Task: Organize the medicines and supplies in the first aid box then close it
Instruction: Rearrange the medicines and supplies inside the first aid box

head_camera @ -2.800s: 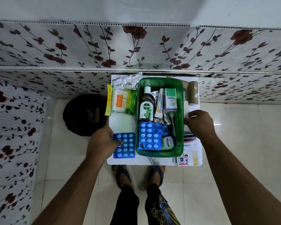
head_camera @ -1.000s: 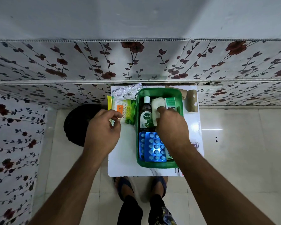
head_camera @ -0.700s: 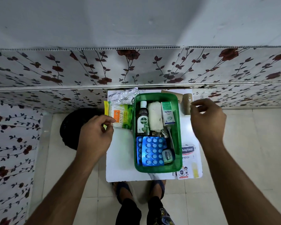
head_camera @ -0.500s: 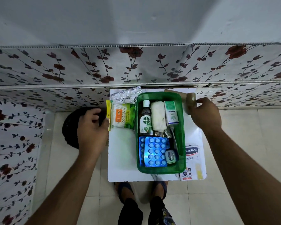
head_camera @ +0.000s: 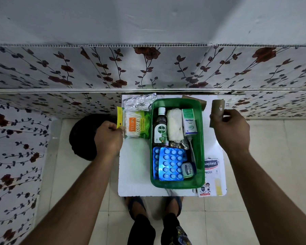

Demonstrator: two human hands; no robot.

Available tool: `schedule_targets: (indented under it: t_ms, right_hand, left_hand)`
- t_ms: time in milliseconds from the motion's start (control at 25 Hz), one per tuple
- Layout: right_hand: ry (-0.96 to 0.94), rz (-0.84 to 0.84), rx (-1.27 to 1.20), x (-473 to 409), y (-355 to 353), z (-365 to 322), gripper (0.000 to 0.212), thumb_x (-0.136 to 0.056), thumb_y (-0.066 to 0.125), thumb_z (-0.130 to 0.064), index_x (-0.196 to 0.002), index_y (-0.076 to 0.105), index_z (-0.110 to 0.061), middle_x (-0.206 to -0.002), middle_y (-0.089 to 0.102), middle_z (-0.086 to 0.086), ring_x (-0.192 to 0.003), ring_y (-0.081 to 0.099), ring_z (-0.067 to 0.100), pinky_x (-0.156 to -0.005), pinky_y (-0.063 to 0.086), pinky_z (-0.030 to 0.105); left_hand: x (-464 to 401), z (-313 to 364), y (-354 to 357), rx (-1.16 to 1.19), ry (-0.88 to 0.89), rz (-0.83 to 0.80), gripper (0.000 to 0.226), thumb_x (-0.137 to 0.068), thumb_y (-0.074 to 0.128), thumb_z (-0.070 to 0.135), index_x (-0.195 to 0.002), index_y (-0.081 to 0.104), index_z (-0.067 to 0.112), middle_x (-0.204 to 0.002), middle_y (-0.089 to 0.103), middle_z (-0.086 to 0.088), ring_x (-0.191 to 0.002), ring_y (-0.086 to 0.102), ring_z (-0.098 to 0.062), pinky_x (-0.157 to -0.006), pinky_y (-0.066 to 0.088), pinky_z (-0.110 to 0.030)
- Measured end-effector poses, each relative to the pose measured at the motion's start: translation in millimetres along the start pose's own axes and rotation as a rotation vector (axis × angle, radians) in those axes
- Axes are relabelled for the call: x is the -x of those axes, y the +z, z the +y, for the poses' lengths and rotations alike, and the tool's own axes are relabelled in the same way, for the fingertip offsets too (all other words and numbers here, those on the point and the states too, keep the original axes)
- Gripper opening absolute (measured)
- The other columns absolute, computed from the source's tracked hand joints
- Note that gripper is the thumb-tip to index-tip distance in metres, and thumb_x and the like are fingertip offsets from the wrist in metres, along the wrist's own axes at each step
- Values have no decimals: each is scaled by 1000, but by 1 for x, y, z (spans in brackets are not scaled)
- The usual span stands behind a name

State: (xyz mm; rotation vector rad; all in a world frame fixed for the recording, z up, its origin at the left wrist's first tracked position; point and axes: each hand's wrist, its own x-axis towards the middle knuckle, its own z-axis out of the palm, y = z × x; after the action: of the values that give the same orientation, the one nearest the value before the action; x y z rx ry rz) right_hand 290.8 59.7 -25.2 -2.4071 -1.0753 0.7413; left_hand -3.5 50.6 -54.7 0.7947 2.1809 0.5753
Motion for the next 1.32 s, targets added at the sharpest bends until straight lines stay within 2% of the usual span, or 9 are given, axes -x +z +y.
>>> schedule_targets:
  t_ms: [120, 240, 320, 400, 640, 840, 1000, 1200, 1320]
  right_hand:
    - [-15, 2, -46, 15, -11, -3, 35, -86, 59, -45, -108, 65, -19, -83, 64, -7, -78, 59, 21, -67, 38, 30]
    - [-26, 2, -105, 27, -21, -7, 34, -87, 61, -41, -112, 65, -18, -85, 62, -8, -79, 59, 19, -70, 39, 29]
    - [-44, -4, -147, 35, -28, -11, 31, -86, 62, -39, -111, 65, -20, -82, 63, -11, -78, 61, 17, -69, 40, 29]
    - [-58, -17, -173, 41, -32, -12, 29, -86, 64, -37, -110, 65, -22, -82, 62, -13, -75, 60, 11, -66, 41, 27]
    - [-53, -61, -198, 53, -39, 6, 25, -85, 64, -33, -108, 66, -22, -86, 66, -11, -78, 62, 6, -65, 42, 26]
    - [-32, -91, -192, 54, -43, 17, 20, -85, 63, -36, -102, 64, -26, -82, 65, -19, -77, 63, 3, -66, 46, 29]
    - [-30, -116, -183, 61, -43, 12, 23, -85, 63, -40, -104, 64, -27, -85, 67, -15, -76, 64, 5, -67, 49, 30]
    - [-102, -264, -44, 80, -50, -5, 23, -86, 60, -49, -98, 65, -30, -82, 68, -14, -76, 65, 9, -66, 52, 30]
    - [-208, -331, 254, 102, -42, -15, 37, -88, 47, -58, -89, 63, -25, -78, 69, -7, -70, 63, 17, -61, 52, 31]
  left_hand:
    - [22, 16, -27, -65, 224, 136, 13, -88, 60, 11, -81, 49, 10, -63, 48, 3, -65, 48, -25, -54, 25, -34]
    - [54, 50, -67, -123, 535, 264, 8, -91, 54, 4, -88, 48, 9, -67, 50, 3, -57, 49, -9, -49, 31, -27]
    - [72, 77, -75, -37, 614, 231, 15, -92, 55, 2, -89, 50, 16, -70, 53, 12, -61, 56, 5, -49, 37, -8]
    - [77, 99, -57, 38, 631, 88, 21, -91, 56, 0, -91, 56, 21, -77, 58, 17, -67, 57, 16, -51, 39, -3]
    - [55, 119, 44, -294, 696, -306, 18, -91, 58, 5, -101, 69, 15, -93, 70, -6, -69, 62, -14, -53, 46, -25]
    - [62, 105, 42, -731, 1083, -53, 35, -91, 57, 34, -115, 64, 11, -106, 65, -11, -98, 59, -30, -84, 46, -40]
    - [74, 81, 45, -983, 1113, -270, 87, -72, 65, 66, -140, 43, 17, -134, 52, -9, -119, 50, -28, -97, 38, -45]
    - [59, 87, 42, -1060, 1112, -130, 75, -68, 73, 57, -128, 54, 18, -119, 62, -5, -108, 51, -27, -88, 33, -43]
    - [58, 89, 27, -942, 1102, -152, 62, -75, 67, 51, -129, 56, 22, -122, 61, -1, -113, 47, -26, -89, 29, -42]
